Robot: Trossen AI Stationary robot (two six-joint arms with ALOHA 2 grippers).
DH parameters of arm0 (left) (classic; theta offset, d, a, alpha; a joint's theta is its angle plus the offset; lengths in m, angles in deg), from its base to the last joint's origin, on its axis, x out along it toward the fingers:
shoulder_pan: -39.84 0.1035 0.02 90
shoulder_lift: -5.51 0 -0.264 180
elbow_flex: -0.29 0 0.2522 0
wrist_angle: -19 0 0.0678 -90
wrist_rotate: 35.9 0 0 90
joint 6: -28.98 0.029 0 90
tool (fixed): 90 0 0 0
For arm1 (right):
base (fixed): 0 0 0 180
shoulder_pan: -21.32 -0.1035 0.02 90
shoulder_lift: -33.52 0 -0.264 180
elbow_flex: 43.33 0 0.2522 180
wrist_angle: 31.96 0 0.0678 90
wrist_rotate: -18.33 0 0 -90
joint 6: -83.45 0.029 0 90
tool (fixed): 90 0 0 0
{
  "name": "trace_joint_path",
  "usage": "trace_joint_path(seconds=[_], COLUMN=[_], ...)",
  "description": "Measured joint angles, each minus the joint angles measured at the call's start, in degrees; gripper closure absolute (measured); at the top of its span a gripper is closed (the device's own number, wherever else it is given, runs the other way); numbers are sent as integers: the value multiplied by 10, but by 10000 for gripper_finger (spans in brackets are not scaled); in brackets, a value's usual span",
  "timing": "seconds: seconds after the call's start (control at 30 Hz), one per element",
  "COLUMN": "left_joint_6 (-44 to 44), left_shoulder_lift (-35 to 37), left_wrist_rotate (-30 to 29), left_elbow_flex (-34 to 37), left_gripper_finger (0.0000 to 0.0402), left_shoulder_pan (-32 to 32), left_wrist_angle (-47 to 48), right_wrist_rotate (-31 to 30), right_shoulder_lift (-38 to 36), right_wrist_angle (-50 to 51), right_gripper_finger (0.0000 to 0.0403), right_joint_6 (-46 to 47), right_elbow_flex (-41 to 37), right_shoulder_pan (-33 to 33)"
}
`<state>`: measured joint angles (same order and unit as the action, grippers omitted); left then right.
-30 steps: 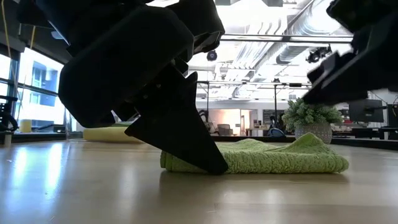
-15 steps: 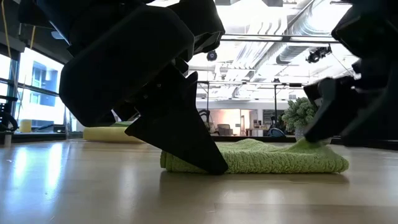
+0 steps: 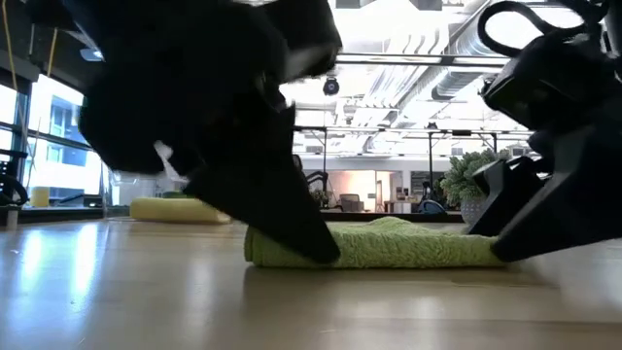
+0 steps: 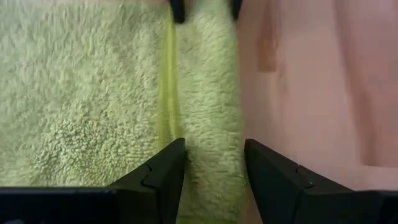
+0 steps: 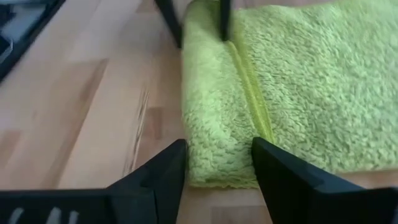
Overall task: Roll microfiber towels into tight, uniform cylinder then place into a basket
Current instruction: Roll the light green microfiber cloth
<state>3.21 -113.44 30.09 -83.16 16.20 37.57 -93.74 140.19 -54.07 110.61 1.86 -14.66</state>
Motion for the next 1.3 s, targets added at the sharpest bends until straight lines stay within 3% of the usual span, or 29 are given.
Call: trace_joint_path(seconds=[0.27, 0.63, 1.07, 1.3], left_joint_6=[7, 57, 164, 179], left_shoulder_lift=[56, 81, 77, 35], left_wrist_rotate=[-27, -48, -58, -65], left_elbow_flex=[-1, -1, -2, -2], left_gripper_finger=[245, 245, 245, 245], left_shoulder_pan=[0, -26, -36, -28], left_wrist_angle=[70, 75, 36, -2], right_wrist_rotate=[6, 13, 41, 55], right_shoulder_lift=[0, -4, -37, -38], right_wrist_angle=[17, 19, 36, 42], right_gripper_finger=[288, 397, 401, 402], right_joint_6=[116, 233, 443, 465], right_elbow_flex=[-1, -2, -1, 0], right_shoulder_pan=[-17, -19, 14, 16])
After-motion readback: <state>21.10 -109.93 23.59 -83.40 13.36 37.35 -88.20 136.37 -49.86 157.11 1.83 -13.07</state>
